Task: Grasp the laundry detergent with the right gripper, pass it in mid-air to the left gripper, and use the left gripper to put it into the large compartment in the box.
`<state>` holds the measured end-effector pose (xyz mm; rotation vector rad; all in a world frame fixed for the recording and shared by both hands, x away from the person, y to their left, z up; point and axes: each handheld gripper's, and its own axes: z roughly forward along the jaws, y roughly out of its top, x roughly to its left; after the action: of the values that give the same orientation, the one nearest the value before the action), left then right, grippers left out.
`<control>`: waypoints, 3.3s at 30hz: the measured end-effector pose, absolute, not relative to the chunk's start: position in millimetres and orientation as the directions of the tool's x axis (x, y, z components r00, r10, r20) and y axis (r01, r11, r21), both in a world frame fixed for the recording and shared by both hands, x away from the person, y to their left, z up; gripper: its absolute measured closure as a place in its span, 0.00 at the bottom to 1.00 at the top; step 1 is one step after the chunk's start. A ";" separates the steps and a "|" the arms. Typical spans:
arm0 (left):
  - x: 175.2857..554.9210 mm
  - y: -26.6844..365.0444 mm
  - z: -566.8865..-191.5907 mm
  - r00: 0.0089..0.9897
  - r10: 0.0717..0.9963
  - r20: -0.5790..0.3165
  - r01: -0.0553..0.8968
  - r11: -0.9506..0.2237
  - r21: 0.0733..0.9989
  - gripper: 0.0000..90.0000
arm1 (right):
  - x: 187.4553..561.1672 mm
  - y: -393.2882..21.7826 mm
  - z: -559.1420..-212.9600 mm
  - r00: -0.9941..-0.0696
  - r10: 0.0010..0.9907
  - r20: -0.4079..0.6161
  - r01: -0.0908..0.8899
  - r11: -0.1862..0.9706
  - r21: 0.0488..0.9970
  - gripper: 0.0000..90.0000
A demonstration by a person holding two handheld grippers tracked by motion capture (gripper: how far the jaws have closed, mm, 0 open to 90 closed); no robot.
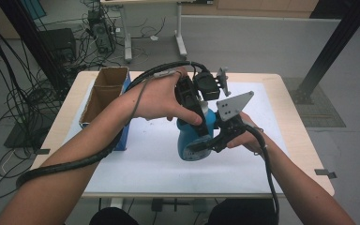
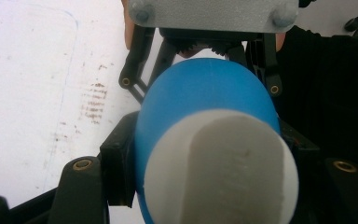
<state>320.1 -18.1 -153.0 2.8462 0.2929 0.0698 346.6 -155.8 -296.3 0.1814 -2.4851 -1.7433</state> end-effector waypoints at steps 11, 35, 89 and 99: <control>318.6 -18.7 -152.0 0.976 0.215 0.020 0.201 -0.939 0.278 0.42 | 345.7 -156.1 -295.9 -0.988 -0.156 0.010 -0.043 0.332 0.942 0.49; 321.0 -19.9 -151.6 0.977 0.215 0.019 0.202 -0.942 0.270 0.42 | 347.5 -155.8 -295.7 -0.987 -0.158 0.011 -0.043 0.332 0.942 0.49; 310.1 -22.9 -144.1 0.969 0.229 0.088 0.200 -0.945 0.259 0.42 | 348.7 -155.1 -291.7 -0.990 -0.141 0.003 -0.039 0.295 0.955 0.41; 313.6 -22.8 -146.9 0.964 0.252 0.080 0.226 -0.942 0.247 0.42 | 351.2 -157.0 -293.8 -0.989 -0.141 0.038 -0.007 0.305 0.952 0.15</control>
<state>313.6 -22.8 -146.9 2.8774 0.3548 0.1618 351.2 -157.0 -293.8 0.1396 -2.4435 -1.7826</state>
